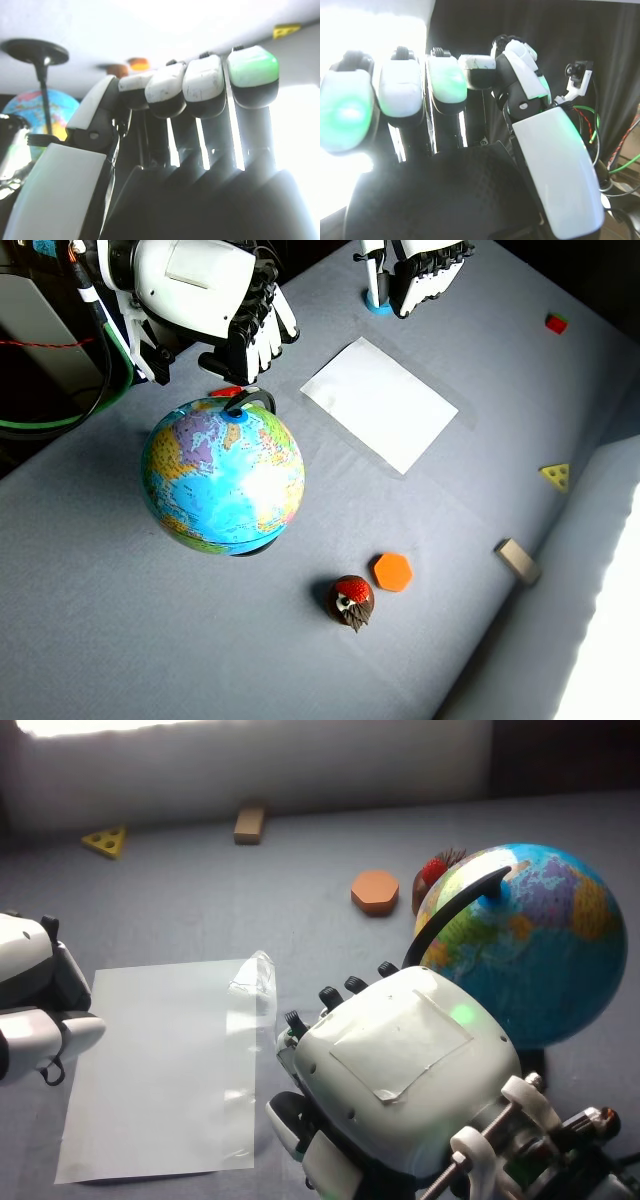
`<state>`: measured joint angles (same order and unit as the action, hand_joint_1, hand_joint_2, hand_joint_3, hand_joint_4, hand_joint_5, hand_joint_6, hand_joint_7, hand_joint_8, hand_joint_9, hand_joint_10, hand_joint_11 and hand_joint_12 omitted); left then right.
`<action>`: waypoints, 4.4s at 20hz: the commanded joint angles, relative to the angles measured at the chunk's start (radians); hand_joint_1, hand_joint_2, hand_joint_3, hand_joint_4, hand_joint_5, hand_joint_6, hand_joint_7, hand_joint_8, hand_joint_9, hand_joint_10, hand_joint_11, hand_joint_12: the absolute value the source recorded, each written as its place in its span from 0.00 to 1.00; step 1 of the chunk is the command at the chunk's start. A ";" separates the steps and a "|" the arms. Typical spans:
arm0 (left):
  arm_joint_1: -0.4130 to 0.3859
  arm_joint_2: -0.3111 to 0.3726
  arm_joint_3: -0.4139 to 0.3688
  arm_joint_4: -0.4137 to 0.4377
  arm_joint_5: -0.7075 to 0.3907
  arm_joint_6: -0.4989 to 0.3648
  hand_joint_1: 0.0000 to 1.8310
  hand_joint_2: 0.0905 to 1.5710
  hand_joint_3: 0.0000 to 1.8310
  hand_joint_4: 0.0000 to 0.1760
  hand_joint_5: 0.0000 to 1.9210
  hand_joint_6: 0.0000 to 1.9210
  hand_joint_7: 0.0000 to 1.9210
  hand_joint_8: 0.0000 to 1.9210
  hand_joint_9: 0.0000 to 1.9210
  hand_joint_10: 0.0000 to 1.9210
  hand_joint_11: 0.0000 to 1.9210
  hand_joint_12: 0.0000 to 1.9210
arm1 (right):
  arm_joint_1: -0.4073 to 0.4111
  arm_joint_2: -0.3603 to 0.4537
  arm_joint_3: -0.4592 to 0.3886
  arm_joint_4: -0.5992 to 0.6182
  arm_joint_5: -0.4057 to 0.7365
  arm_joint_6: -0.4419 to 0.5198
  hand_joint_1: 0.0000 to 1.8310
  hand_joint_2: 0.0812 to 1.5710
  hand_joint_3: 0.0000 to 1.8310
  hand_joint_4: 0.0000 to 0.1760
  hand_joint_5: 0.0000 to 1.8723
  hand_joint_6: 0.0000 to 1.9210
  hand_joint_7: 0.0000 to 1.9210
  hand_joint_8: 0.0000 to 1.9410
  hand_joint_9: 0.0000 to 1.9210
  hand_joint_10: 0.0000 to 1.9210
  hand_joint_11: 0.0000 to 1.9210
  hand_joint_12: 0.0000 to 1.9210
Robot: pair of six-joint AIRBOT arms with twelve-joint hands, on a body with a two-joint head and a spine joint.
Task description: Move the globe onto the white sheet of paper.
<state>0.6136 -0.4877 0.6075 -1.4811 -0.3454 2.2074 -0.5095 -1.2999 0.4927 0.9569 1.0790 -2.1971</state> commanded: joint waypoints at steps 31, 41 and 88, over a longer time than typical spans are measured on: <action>0.460 -0.304 -0.137 0.441 -0.915 -0.620 0.00 0.78 0.00 0.08 0.00 0.00 0.00 0.00 0.00 0.00 0.00 0.00 | -0.495 0.506 0.098 -1.444 -0.035 1.132 0.00 0.75 0.00 0.00 0.10 0.00 0.08 0.00 0.07 0.00 0.00 0.16; 0.612 -0.446 -0.098 0.573 -1.037 -0.636 0.00 0.77 0.00 0.05 0.00 0.00 0.00 0.00 0.00 0.00 0.00 0.00 | -0.644 0.522 0.370 -1.641 0.178 1.408 0.00 0.75 0.00 0.00 0.11 0.01 0.08 0.00 0.07 0.00 0.00 0.18; 0.682 -0.515 -0.035 0.608 -0.995 -0.745 0.00 0.76 0.00 0.02 0.00 0.00 0.00 0.00 0.00 0.00 0.00 0.00 | -0.230 0.200 0.761 -1.715 -0.366 1.566 0.00 0.75 0.00 0.00 0.11 0.00 0.09 0.00 0.08 0.00 0.00 0.19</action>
<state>1.2976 -1.0080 0.5663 -0.9218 -1.2484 1.4647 -0.7406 -1.1019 1.2591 -0.7826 0.6617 -0.6289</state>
